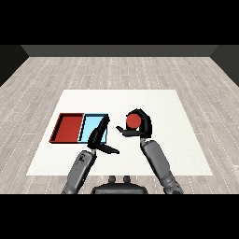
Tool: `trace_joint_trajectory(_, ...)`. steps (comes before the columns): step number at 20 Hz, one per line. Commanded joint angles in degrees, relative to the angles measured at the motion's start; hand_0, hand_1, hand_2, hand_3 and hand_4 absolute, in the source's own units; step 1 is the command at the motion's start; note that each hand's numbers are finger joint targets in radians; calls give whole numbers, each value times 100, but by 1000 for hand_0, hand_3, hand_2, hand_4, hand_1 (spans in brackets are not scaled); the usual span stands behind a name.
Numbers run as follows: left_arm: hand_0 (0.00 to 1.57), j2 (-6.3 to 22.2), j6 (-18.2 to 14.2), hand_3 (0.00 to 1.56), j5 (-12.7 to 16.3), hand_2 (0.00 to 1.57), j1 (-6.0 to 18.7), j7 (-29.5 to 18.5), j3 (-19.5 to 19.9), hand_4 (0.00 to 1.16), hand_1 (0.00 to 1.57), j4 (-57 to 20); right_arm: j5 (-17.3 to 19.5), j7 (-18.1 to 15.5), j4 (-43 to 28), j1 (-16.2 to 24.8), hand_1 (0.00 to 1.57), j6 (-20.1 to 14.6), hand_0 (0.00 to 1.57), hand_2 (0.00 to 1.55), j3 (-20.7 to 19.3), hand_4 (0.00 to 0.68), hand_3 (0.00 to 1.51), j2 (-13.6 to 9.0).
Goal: Pick the red can and put it in the red box
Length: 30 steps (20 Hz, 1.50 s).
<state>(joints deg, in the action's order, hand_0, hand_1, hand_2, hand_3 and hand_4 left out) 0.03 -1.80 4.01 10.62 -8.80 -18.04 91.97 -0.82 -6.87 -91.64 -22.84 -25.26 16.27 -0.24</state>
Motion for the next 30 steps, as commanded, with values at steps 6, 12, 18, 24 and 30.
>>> trace_joint_trajectory(6, 0, -3, -418, 0, 317, 0, 252, -297, -608, 0, 0, -942, 247, 186, -439, 173, 1571, -127, 1571, 1476, 290, 655, 1412, 23)
trace_joint_trajectory(12, 0, -3, -607, 0, 659, 0, 458, -174, -908, 0, 0, -1091, 98, -92, -347, 360, 1571, -33, 1571, 1482, 435, 654, 1418, 23)
trace_joint_trajectory(18, 0, -3, -791, 0, 1060, 0, 966, 57, -914, 0, 0, -1255, 227, 337, -392, -68, 1571, -259, 1571, 1476, 610, 633, 1412, 24)
trace_joint_trajectory(24, 0, -3, -719, 0, 1179, 0, 1214, -96, -898, 0, 0, -1739, -46, 262, -86, -493, 1571, -405, 1571, 1479, 791, 629, 1412, 24)
trace_joint_trajectory(30, 0, -1, -1000, 0, 1357, 0, 874, -504, -1522, 0, 0, -1450, -284, -151, 243, -592, 1571, -552, 1571, 1478, 924, 657, 1408, 22)
